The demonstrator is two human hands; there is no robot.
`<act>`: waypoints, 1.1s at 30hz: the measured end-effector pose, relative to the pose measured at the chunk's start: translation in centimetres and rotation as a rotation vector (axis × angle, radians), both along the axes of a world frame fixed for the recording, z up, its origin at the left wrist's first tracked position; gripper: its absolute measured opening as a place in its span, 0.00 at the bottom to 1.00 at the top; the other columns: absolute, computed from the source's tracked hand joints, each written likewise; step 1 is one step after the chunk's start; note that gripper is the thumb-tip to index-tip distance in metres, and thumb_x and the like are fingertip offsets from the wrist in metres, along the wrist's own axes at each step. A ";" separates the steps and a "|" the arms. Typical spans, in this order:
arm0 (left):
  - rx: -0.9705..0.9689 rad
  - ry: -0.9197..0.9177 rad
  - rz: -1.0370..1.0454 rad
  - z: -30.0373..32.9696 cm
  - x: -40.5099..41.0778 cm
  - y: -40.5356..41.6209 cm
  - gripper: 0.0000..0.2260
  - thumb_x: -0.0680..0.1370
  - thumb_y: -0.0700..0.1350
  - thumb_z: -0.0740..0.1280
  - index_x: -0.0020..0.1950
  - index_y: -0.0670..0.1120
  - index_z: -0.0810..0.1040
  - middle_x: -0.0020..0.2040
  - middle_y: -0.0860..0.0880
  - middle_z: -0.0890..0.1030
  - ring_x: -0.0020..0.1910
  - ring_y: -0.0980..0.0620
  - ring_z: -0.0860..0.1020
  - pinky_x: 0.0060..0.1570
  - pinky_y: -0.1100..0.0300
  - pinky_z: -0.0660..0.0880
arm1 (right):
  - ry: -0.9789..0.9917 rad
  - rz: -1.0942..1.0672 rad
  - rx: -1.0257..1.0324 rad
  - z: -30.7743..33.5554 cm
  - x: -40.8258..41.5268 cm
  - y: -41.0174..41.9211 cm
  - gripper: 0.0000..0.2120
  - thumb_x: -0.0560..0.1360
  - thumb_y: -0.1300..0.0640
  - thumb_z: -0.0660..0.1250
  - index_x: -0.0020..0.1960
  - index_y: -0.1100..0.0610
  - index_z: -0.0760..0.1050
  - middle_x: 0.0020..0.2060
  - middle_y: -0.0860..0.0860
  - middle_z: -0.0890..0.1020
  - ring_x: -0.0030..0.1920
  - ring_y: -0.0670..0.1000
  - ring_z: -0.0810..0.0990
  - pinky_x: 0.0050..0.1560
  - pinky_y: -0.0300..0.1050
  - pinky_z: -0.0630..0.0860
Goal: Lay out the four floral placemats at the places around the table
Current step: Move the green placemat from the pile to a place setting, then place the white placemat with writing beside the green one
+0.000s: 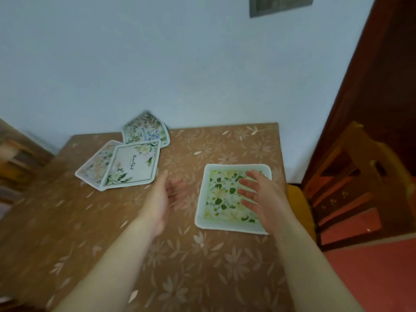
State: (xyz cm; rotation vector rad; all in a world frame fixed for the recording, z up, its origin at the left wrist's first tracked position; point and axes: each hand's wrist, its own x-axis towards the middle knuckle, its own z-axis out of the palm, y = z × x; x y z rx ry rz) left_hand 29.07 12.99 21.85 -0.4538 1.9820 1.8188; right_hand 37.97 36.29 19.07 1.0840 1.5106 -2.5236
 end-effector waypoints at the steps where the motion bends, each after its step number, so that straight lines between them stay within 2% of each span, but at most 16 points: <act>1: -0.004 0.026 0.009 1.2 0.6 -1.0 0.24 0.83 0.62 0.55 0.58 0.46 0.83 0.55 0.47 0.88 0.55 0.48 0.84 0.48 0.52 0.75 | 0.018 0.014 0.018 1.2 0.4 -0.9 0.10 0.84 0.45 0.64 0.56 0.47 0.81 0.55 0.48 0.88 0.55 0.53 0.86 0.55 0.53 0.82; 6: 0.037 0.135 0.083 5.6 4.3 -8.1 0.23 0.83 0.61 0.57 0.59 0.47 0.83 0.53 0.48 0.89 0.54 0.48 0.85 0.55 0.49 0.76 | 0.079 0.068 0.068 6.1 1.7 -7.7 0.11 0.82 0.46 0.68 0.57 0.50 0.85 0.50 0.48 0.90 0.53 0.53 0.88 0.58 0.55 0.83; 10: 0.102 0.188 0.200 8.0 9.4 -16.9 0.23 0.83 0.62 0.57 0.60 0.46 0.83 0.53 0.47 0.88 0.52 0.48 0.86 0.59 0.46 0.77 | 0.133 0.174 0.052 8.7 3.2 -17.3 0.12 0.82 0.47 0.68 0.56 0.53 0.85 0.49 0.50 0.91 0.48 0.54 0.88 0.48 0.51 0.83; 14: 0.168 0.229 0.367 10.5 16.3 -28.9 0.23 0.83 0.61 0.58 0.61 0.45 0.82 0.53 0.47 0.88 0.56 0.47 0.85 0.52 0.49 0.77 | 0.195 0.351 0.065 11.3 6.3 -30.0 0.15 0.83 0.45 0.65 0.61 0.52 0.83 0.51 0.48 0.91 0.52 0.54 0.89 0.52 0.52 0.81; 16: 0.173 0.242 0.460 11.6 20.2 -35.6 0.23 0.83 0.61 0.58 0.61 0.46 0.83 0.54 0.47 0.88 0.57 0.47 0.84 0.51 0.50 0.77 | 0.227 0.427 0.082 12.5 8.3 -36.6 0.16 0.84 0.44 0.63 0.63 0.52 0.82 0.51 0.48 0.90 0.49 0.51 0.90 0.50 0.50 0.80; 17: 0.169 0.260 0.507 12.1 22.2 -38.9 0.23 0.83 0.61 0.57 0.60 0.47 0.83 0.54 0.48 0.88 0.56 0.47 0.84 0.51 0.50 0.77 | 0.245 0.460 0.083 13.1 9.5 -39.8 0.16 0.85 0.45 0.62 0.64 0.52 0.82 0.52 0.48 0.90 0.49 0.50 0.90 0.51 0.51 0.81; 20: 0.154 0.339 0.643 13.1 28.1 -47.8 0.23 0.84 0.61 0.56 0.60 0.47 0.83 0.54 0.48 0.88 0.54 0.49 0.86 0.53 0.50 0.78 | 0.274 0.563 0.073 14.4 12.6 -49.0 0.17 0.85 0.44 0.63 0.66 0.53 0.81 0.55 0.49 0.90 0.54 0.54 0.89 0.62 0.59 0.82; 22: 0.139 0.376 0.730 13.6 31.4 -52.4 0.23 0.83 0.60 0.57 0.60 0.46 0.83 0.53 0.48 0.89 0.53 0.51 0.86 0.54 0.50 0.78 | 0.275 0.649 0.095 15.4 14.7 -54.4 0.17 0.85 0.44 0.63 0.66 0.52 0.80 0.57 0.50 0.89 0.56 0.54 0.88 0.64 0.59 0.81; 27: 0.134 0.395 0.818 13.5 35.4 -59.0 0.22 0.83 0.59 0.57 0.60 0.47 0.83 0.53 0.48 0.89 0.55 0.49 0.85 0.56 0.48 0.77 | 0.270 0.770 0.137 16.9 17.6 -63.0 0.15 0.84 0.45 0.64 0.65 0.50 0.81 0.58 0.49 0.87 0.56 0.53 0.87 0.61 0.56 0.81; 33: 0.142 0.340 0.779 11.9 32.7 -61.0 0.21 0.83 0.58 0.57 0.60 0.46 0.83 0.53 0.48 0.88 0.57 0.47 0.84 0.60 0.45 0.76 | 0.243 0.673 0.129 15.9 14.5 -64.9 0.13 0.84 0.45 0.65 0.62 0.50 0.82 0.56 0.49 0.88 0.55 0.53 0.87 0.58 0.54 0.82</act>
